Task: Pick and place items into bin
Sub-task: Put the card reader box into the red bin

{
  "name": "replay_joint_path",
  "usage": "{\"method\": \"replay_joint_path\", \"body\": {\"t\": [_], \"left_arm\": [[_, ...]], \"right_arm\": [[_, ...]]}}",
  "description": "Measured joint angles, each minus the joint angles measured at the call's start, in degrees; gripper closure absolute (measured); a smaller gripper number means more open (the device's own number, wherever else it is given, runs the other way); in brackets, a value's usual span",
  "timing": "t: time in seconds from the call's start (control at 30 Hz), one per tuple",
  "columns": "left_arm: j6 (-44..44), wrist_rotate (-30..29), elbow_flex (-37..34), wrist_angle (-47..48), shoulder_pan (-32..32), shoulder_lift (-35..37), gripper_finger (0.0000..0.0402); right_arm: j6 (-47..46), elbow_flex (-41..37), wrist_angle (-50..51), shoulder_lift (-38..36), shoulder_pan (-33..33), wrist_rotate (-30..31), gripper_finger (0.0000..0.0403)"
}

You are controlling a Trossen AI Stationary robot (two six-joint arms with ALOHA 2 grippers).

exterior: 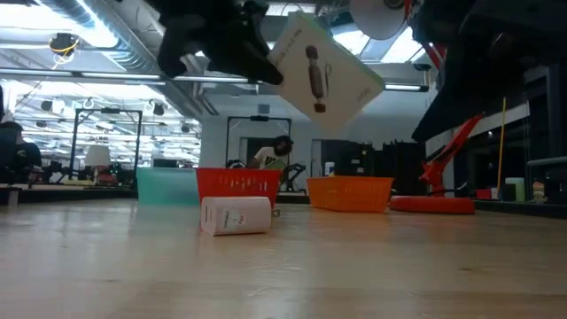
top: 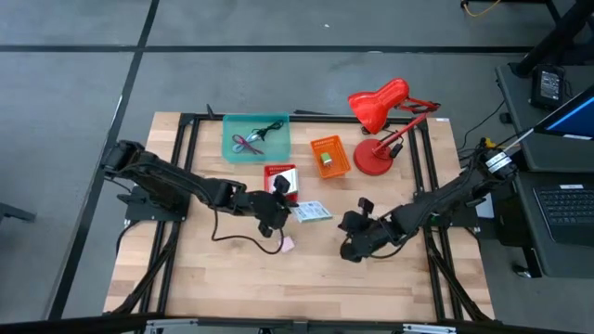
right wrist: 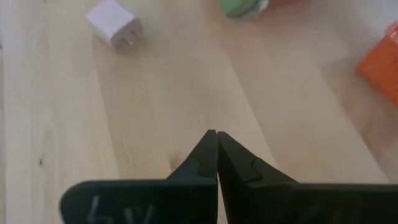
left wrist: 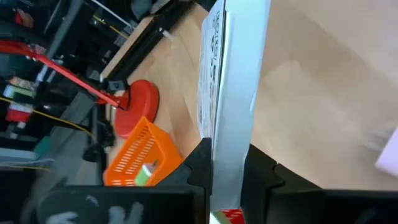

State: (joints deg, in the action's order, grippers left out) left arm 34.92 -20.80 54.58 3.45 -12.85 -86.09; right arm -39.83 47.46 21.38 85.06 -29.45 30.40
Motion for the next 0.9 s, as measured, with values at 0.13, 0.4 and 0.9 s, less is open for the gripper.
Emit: {"method": "replay_joint_path", "body": {"t": [0.13,0.4,0.9], "left_arm": [[-4.2,1.7,-4.7,-2.0,0.0,3.4,0.036],[-10.2,3.0,-16.4,-16.3,-1.7,9.9,0.036],[-23.3,2.8,-20.7,-21.3,-2.4,13.7,0.036]], "right_arm": [[-1.3,0.0,-0.7,0.0,-3.3,4.8,0.0403],[-3.0,-9.4,-18.9,-0.1,-6.7,7.6,0.0403],[16.4,-23.0,-54.6,-0.1,-6.5,13.6,0.0403]]}}
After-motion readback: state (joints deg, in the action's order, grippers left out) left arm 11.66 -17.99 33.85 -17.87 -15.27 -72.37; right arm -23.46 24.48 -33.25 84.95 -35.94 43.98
